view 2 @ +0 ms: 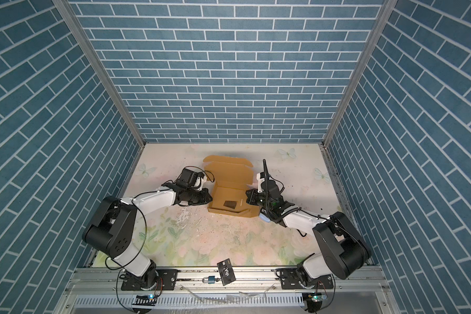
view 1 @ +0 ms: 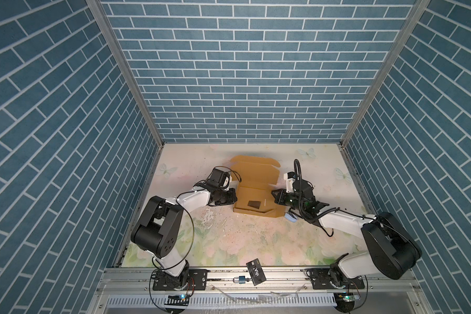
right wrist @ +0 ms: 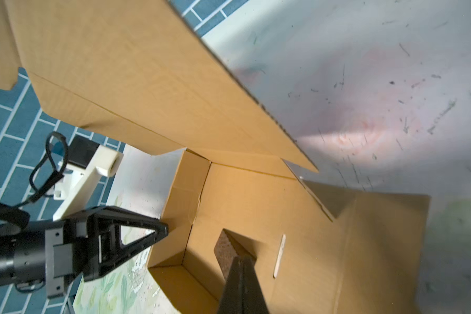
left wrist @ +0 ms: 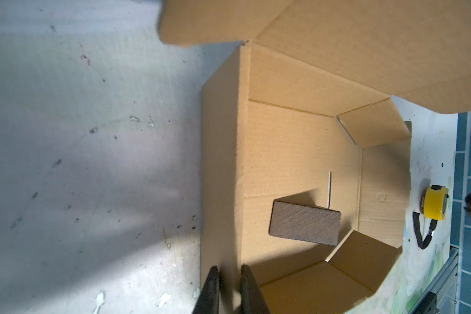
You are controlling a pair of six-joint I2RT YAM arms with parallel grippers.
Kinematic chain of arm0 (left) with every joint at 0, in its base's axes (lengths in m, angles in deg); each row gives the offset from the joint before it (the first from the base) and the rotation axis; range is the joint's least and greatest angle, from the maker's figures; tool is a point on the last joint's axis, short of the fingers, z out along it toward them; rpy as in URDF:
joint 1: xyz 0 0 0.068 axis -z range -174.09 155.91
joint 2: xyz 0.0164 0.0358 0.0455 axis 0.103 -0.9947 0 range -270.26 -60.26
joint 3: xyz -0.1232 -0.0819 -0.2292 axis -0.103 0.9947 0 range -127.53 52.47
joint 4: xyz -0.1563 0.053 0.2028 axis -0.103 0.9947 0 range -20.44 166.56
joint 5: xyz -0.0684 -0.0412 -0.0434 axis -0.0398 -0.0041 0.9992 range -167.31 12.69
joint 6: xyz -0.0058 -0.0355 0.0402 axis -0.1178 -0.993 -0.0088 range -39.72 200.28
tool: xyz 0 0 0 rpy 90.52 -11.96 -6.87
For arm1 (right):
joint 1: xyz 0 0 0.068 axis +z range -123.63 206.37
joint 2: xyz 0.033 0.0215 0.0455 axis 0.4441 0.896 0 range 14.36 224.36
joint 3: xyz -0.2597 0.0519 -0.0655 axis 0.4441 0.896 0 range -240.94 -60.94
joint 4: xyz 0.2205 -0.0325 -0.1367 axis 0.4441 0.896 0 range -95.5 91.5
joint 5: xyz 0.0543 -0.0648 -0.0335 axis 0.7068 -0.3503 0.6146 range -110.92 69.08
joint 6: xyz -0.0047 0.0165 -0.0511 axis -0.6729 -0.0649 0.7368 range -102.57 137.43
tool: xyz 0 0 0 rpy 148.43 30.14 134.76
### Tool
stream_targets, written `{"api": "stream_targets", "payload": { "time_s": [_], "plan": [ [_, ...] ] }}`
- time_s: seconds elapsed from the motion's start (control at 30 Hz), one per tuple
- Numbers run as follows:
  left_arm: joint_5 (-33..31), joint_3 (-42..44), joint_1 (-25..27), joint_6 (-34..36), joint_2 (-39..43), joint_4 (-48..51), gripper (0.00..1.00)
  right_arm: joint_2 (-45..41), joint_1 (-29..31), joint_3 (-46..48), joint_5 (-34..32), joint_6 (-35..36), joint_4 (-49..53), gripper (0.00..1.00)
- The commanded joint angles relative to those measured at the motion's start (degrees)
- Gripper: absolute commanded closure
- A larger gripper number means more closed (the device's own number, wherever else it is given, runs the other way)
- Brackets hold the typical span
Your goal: Fold the paper box
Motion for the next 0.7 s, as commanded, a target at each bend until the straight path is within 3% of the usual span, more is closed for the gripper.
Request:
{"api": "stream_targets", "payload": {
  "time_s": [0.0,0.33,0.67],
  "plan": [
    [-0.9,-1.2,0.5,0.8,0.0,1.5,0.83,-4.3,1.7,2.9,1.5,1.0,5.0,1.0],
    [-0.6,-1.3,0.4,0.8,-1.1,1.0,0.83,-10.9,7.3,8.7,0.9,-1.6,9.7,1.0],
    [-1.0,-1.4,0.4,0.9,-0.9,1.5,0.84,-3.5,7.3,5.1,-3.0,-1.2,9.0,1.0]
  ]
}}
